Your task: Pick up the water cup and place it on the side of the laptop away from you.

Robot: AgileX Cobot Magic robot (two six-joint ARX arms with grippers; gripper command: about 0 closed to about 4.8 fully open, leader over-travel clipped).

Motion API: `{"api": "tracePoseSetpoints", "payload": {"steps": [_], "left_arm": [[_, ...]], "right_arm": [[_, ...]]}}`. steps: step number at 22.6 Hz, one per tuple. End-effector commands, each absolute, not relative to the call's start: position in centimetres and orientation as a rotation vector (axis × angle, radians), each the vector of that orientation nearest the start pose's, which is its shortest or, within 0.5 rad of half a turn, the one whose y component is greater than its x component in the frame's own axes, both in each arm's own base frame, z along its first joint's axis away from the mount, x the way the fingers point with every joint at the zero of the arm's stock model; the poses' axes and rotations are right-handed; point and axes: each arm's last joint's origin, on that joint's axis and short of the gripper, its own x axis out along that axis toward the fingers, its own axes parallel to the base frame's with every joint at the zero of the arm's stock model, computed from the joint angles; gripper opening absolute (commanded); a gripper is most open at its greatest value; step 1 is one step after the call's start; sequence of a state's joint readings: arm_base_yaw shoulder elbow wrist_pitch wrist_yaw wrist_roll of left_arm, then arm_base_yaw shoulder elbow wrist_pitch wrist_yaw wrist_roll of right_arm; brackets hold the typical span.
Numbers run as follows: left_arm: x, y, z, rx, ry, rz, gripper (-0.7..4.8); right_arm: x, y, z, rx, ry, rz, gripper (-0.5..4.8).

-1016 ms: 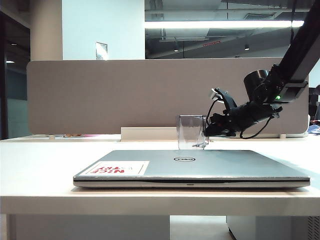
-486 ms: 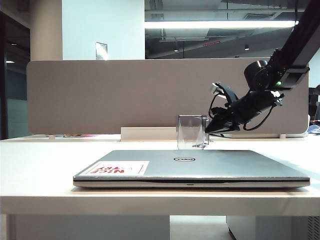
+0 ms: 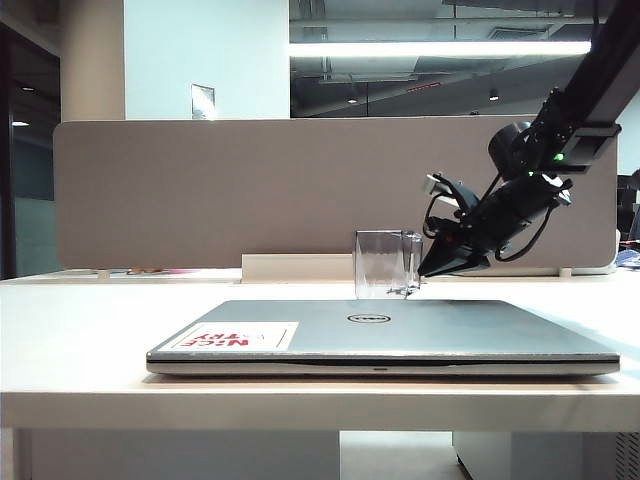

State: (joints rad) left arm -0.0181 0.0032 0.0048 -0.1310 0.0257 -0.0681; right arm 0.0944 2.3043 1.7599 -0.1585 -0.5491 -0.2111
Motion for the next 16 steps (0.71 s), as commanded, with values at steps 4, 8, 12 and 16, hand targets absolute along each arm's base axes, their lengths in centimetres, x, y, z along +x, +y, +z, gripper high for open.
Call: {"api": "tracePoseSetpoints", "payload": {"steps": [4,8,12,16], "left_arm": [[9.7,-0.3,15.5,-0.068,0.115,-0.042,-0.05],[9.7,-0.3,15.5,-0.068,0.115,-0.042,-0.05],[9.7,-0.3,15.5,-0.068,0.115,-0.042,-0.05],[9.7,-0.3,15.5,-0.068,0.115,-0.042,-0.05]], "right_arm": [[49.6,6.1,18.2,-0.063,0.664,0.661,0.64],[48.4,6.2,18.3,-0.036,0.785,0.672,0.62],[47.2,6.7,18.6,0.013,0.881,0.73,-0.06],[46.5,8.4,18.7,0.03,0.926,0.78,-0.06]]}}
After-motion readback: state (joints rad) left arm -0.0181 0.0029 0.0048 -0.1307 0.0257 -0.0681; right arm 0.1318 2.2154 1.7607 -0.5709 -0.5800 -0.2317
